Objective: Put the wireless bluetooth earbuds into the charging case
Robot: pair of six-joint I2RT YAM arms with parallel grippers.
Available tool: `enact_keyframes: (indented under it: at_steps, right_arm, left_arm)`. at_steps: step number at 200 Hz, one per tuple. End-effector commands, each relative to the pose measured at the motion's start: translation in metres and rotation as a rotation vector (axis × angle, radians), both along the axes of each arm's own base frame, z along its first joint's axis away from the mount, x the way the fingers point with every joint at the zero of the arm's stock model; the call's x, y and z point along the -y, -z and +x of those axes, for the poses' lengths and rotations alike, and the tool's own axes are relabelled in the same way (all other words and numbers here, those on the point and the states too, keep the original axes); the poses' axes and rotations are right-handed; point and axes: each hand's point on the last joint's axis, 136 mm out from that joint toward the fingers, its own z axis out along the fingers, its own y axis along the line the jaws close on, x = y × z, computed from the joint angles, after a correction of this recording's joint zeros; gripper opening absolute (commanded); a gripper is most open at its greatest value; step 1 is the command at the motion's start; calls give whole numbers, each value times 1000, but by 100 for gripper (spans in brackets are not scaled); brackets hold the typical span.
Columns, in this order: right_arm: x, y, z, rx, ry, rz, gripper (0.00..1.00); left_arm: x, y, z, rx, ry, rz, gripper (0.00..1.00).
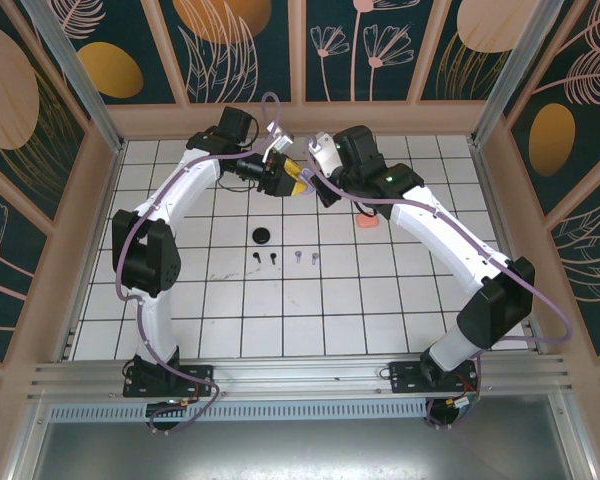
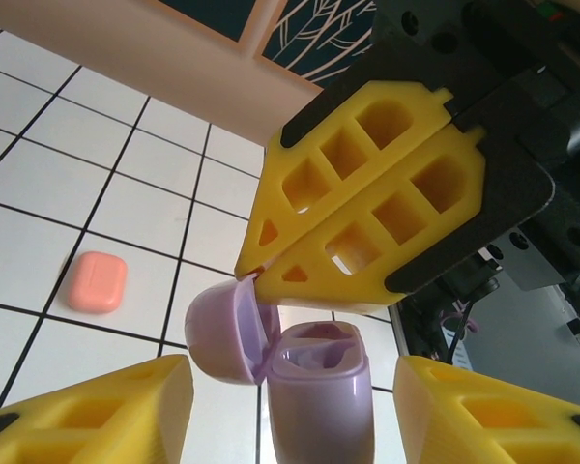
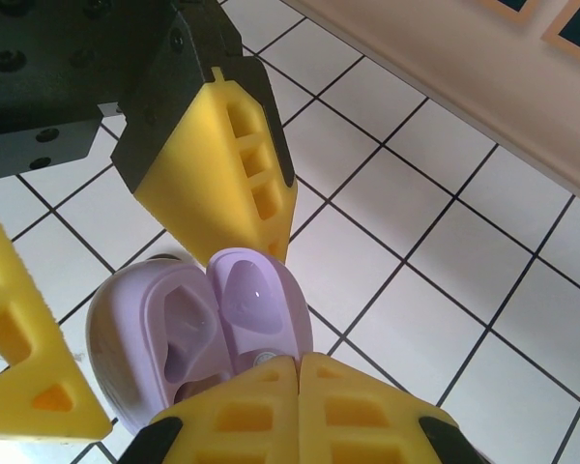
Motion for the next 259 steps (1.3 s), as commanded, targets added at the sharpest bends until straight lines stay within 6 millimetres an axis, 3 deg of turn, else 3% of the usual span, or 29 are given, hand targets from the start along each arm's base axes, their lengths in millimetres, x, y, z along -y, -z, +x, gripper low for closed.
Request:
enact_keyframes:
  at_steps: [1,66,109,127,166,190,213,218,259]
  right_arm:
    - [-1,-1,0,-6,-6,17,0]
    - [-4,0,1,-9,-10,32,0]
    - [-2,-14,8,16,24,75,0]
    - [-2,-29,9,27,35,121,11]
    - [14,-63,6,38,98,234,49]
    - [32,-77,-4,10,164,318,52]
    - [46,-60,-18,-82,254,350,56]
    - [49,-54,-20,-107,276,353,56]
    - [65,34,-29,-327,482,322,57]
  left_arm:
    - [-2,-17,-4,35,18,-47,55]
    - [-1,-19,0,28,14,-61,36]
    - [-1,-19,-2,16,24,-75,9]
    - [-1,-20,-2,22,17,-85,0]
    - [-3,-32,9,94,-119,-126,0]
    - [-13,-43,24,160,-253,-132,0]
    - [-29,-55,36,226,-384,-143,0]
    - [-34,-68,33,264,-416,-158,0]
    - [-73,-102,34,442,-706,-245,0]
